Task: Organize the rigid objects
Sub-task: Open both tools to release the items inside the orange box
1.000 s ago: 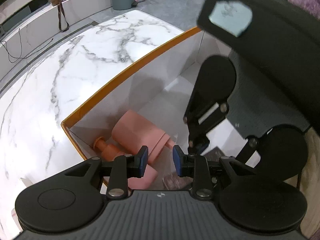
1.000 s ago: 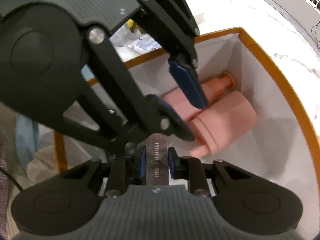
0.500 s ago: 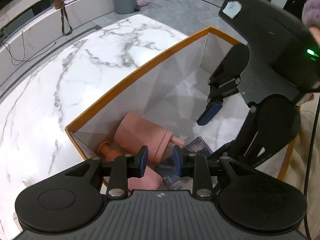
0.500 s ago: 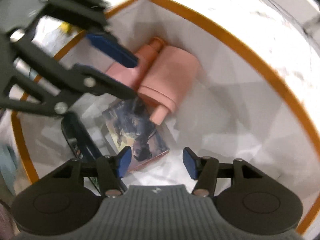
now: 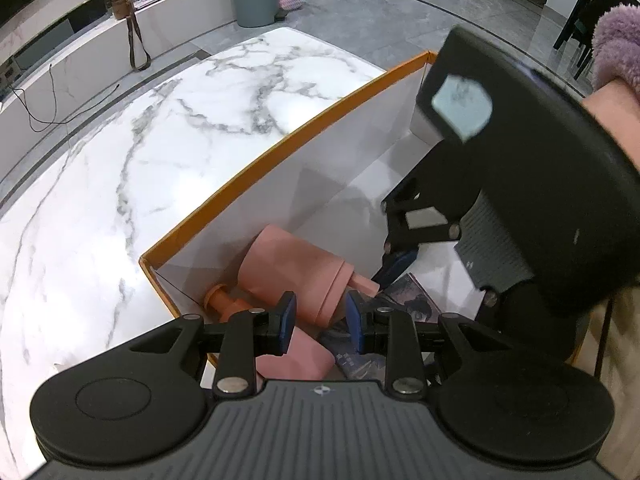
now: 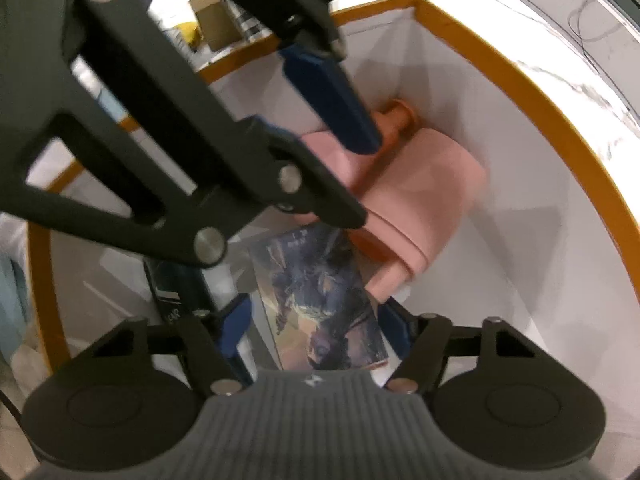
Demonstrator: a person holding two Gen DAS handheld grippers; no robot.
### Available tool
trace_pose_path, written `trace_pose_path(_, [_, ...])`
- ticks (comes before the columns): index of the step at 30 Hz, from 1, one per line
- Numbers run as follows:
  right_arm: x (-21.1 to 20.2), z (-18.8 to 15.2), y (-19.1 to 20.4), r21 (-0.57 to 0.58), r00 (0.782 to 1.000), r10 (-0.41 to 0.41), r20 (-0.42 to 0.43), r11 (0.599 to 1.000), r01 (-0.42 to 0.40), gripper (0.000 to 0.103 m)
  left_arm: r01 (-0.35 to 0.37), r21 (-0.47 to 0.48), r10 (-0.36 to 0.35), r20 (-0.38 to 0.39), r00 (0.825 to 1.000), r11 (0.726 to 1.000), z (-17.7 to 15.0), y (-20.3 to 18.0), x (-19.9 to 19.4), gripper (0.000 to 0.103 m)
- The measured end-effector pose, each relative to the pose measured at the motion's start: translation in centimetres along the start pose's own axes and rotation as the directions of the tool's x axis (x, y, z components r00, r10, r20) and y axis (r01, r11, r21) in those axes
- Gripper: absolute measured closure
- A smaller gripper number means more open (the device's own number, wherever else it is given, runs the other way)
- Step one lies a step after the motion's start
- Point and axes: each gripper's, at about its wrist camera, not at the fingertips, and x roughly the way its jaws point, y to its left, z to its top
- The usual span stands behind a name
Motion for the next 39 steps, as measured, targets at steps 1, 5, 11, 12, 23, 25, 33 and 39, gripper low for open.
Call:
trace_pose_path(1, [0.1,-0.1,0.6,-0.027,1.000,-0.006,0.001,1.000,0.006,0.041,0.002,-0.001,-0.002,0.000,1.000,1.000,0.0,0.0,0.0,0.069])
trace_pose_path(5, [0.4,-0.1,1.2,-0.130,0.999,0.021,-0.028,0.991,-0.025,0.043,0.006,0.003,-0.006,-0.007,1.000,1.000,-0.2,-0.1,0.1,0.069])
trace_pose_path(11, [0.9,-0.5,2.3,-0.295,0.991,0.066,-0.115,0.951,-0.097,0.043,0.007,-0.011,-0.007,-0.009,1.000,1.000,-0.1,0.1,0.2,0.070])
trace_pose_path(12, [1.1,-0.2,2.5,-0.312,0.991,0.066,-0.113,0.945,-0.098,0.043,0.005,-0.013,-0.005,-0.007,1.000,1.000,-0.1,0.1,0.2,0.070])
trace_pose_path(23, [-0.8,-1.4,1.6,-0.241,0.998,0.029,-0.059,0.970,-0.043,0.033,0.007,0.005,-0.007,0.006,1.000,1.000,-0.5,-0.2,0.1,0.067])
trace_pose_path(25, [-1.7,-2.2,0.1,-0.174,0.998,0.027,-0.064,0.984,-0.038,0.031,0.005,0.006,-0.005,0.009,1.000,1.000,-0.6,-0.2,0.0,0.067])
trace_pose_path(33, [-2.0,-3.9,-1.6,-0.024,0.993,0.082,-0.085,0.996,-0.084,0.060,0.015,-0.001,-0.015,0.052,0.999,1.000,-1.1,-0.2,-1.4,0.067])
trace_pose_path(39, [-1.7,-3.8,-0.7,-0.040,0.992,0.092,-0.081,0.995,-0.096,0.079,0.004,-0.003,-0.004,0.068,0.998,1.000,-1.4,-0.2,-2.8,0.066])
